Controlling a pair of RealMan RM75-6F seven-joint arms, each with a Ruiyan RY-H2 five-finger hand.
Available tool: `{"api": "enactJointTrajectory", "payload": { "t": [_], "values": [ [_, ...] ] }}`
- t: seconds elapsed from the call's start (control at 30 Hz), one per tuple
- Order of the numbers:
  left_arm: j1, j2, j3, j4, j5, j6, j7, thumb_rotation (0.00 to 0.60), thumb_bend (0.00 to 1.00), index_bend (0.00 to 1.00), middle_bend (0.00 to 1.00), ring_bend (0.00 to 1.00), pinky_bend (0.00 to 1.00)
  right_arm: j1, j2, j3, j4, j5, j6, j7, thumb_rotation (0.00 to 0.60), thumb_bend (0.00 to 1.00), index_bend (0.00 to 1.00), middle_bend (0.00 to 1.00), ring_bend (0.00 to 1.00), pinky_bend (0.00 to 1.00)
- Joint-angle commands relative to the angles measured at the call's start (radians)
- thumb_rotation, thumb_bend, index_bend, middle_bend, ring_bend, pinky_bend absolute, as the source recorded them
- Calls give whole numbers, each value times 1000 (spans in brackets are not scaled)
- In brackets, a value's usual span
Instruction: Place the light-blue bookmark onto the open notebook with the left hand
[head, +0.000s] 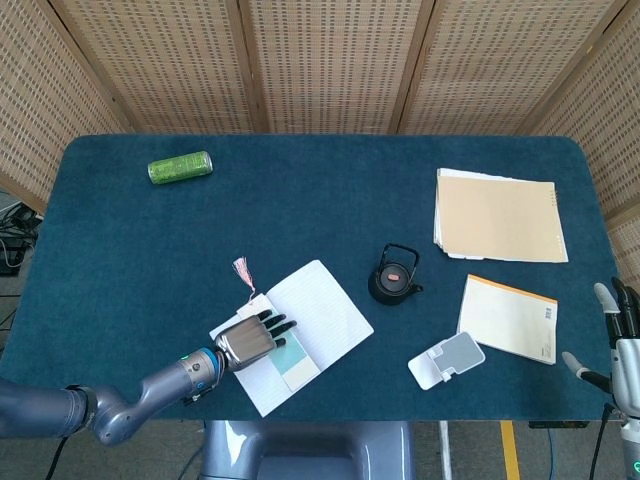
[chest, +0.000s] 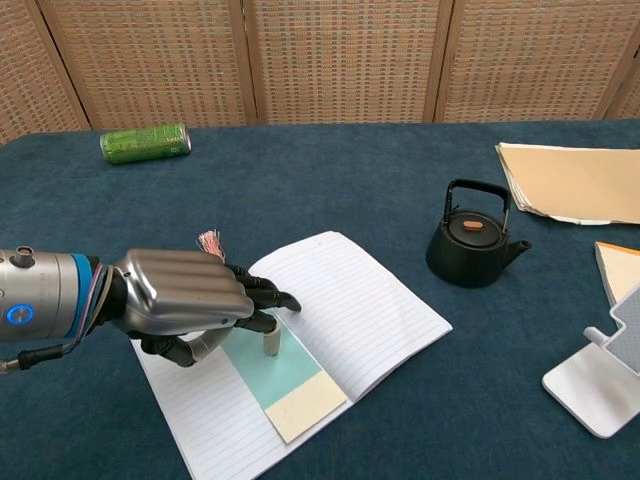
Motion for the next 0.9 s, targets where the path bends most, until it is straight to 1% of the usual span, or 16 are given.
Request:
{"api": "enactJointTrajectory", "payload": {
  "t": [0.03, 0.9],
  "values": [
    [0, -3, 0, 2, 2, 0, 1, 600, 1000, 226, 0, 3, 127, 0, 0, 0, 0, 0, 0, 1, 600, 108, 48, 0, 0, 0],
    [-4, 3, -1, -21, -3, 9, 20, 600, 1000, 225, 0, 2, 123, -3, 5, -2, -7, -9, 10, 8, 600, 108, 47, 0, 0, 0]
  ]
}}
